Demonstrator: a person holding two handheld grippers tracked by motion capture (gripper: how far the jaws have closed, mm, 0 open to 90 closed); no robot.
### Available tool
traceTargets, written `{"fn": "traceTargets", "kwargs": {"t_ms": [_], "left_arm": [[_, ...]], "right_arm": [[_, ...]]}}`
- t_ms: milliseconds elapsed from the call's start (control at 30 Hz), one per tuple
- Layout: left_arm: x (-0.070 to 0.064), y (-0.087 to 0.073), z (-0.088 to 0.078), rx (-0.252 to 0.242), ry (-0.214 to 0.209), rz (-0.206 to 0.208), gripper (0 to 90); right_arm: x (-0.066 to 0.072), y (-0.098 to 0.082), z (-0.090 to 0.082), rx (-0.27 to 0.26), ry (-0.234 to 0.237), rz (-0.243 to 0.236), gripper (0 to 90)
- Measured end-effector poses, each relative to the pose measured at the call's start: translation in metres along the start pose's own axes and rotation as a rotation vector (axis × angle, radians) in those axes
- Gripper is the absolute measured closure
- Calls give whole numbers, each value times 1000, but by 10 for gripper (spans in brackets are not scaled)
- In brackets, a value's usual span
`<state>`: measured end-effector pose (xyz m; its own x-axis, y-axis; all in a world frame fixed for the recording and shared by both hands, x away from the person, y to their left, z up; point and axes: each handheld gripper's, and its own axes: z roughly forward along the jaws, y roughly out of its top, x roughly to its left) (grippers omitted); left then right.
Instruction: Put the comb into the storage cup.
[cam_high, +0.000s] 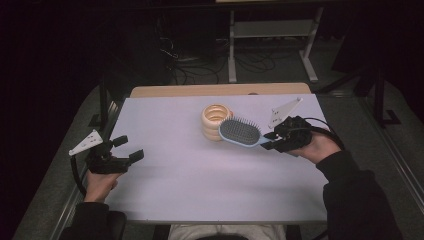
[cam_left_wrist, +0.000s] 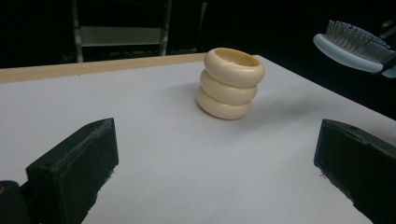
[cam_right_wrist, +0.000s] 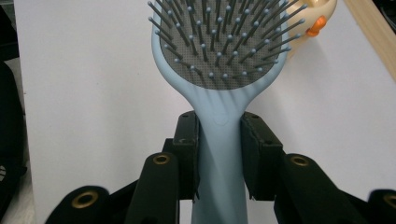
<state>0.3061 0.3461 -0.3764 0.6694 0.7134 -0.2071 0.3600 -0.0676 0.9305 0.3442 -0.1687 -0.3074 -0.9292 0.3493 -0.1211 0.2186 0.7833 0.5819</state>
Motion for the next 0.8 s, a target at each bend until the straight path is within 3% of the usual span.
{"fn": "traceTargets", "kwargs": {"t_ms": [267, 500, 800], "left_arm": [[0, 14, 3, 48, -4, 12, 0], [-1, 24, 12, 86, -41, 17, 0], [-4, 37, 25, 110, -58, 38, 0]], "right_arm": [[0, 14, -1, -14, -35, -18, 681], [-1, 26, 1, -27, -41, -28, 681], [-1, 42, 9, -34, -40, -41, 681]]}}
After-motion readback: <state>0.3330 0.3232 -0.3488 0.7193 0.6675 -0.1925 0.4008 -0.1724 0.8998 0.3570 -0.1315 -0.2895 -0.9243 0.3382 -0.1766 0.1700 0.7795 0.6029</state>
